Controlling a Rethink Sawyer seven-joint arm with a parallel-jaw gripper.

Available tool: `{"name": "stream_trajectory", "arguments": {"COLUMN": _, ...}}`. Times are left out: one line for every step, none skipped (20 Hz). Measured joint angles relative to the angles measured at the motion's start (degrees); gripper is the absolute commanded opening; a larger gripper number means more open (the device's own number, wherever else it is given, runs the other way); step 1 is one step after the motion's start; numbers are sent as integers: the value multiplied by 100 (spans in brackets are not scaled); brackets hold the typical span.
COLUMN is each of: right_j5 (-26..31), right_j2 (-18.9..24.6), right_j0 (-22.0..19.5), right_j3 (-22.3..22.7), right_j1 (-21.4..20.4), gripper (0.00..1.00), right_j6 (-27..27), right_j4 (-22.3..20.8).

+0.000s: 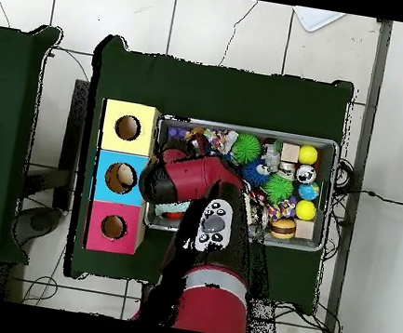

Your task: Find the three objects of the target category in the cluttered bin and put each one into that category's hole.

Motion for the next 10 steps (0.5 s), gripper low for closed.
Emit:
{"name": "stream_trajectory", "arguments": {"right_j5": -7, "right_j2": -73, "right_j0": 32, "right_j3": -14, "right_j1": -1, "gripper": 100, "right_j6": 0, "right_j4": 0}}
{"name": "stream_trajectory", "arguments": {"right_j5": -34, "right_j2": -158, "right_j0": 71, "right_j3": -29, "right_j1": 8, "gripper": 100, "right_j6": 0, "right_j4": 0}}
{"name": "stream_trajectory", "arguments": {"right_j5": -71, "right_j2": -224, "right_j0": 104, "right_j3": -41, "right_j1": 18, "gripper": 100, "right_j6": 0, "right_j4": 0}}
{"name": "stream_trajectory", "arguments": {"right_j5": -151, "right_j2": -324, "right_j0": 154, "right_j3": -60, "right_j1": 39, "gripper": 100, "right_j6": 0, "right_j4": 0}}
{"name": "stream_trajectory", "arguments": {"right_j5": -199, "right_j2": -370, "right_j0": 177, "right_j3": -67, "right_j1": 50, "gripper": 100, "right_j6": 0, "right_j4": 0}}
{"name": "stream_trajectory", "arguments": {"right_j5": -269, "right_j2": -419, "right_j0": 200, "right_j3": -75, "right_j1": 65, "gripper": 100, "right_j6": 0, "right_j4": 0}}
{"name": "stream_trajectory", "arguments": {"right_j5": -395, "right_j2": -461, "right_j0": 210, "right_j3": -79, "right_j1": 87, "gripper": 100, "right_j6": 0, "right_j4": 1}}
{"name": "stream_trajectory", "arguments": {"right_j5": -491, "right_j2": -457, "right_j0": 188, "right_j3": -77, "right_j1": 107, "gripper": 100, "right_j6": 0, "right_j4": 1}}
{"name": "stream_trajectory", "arguments": {"right_j5": -562, "right_j2": -414, "right_j0": 133, "right_j3": -79, "right_j1": 131, "gripper": 100, "right_j6": 0, "right_j4": 1}}
{"name": "stream_trajectory", "arguments": {"right_j5": -613, "right_j2": -310, "right_j0": 5, "right_j3": -83, "right_j1": 176, "gripper": 100, "right_j6": 0, "right_j4": 1}}
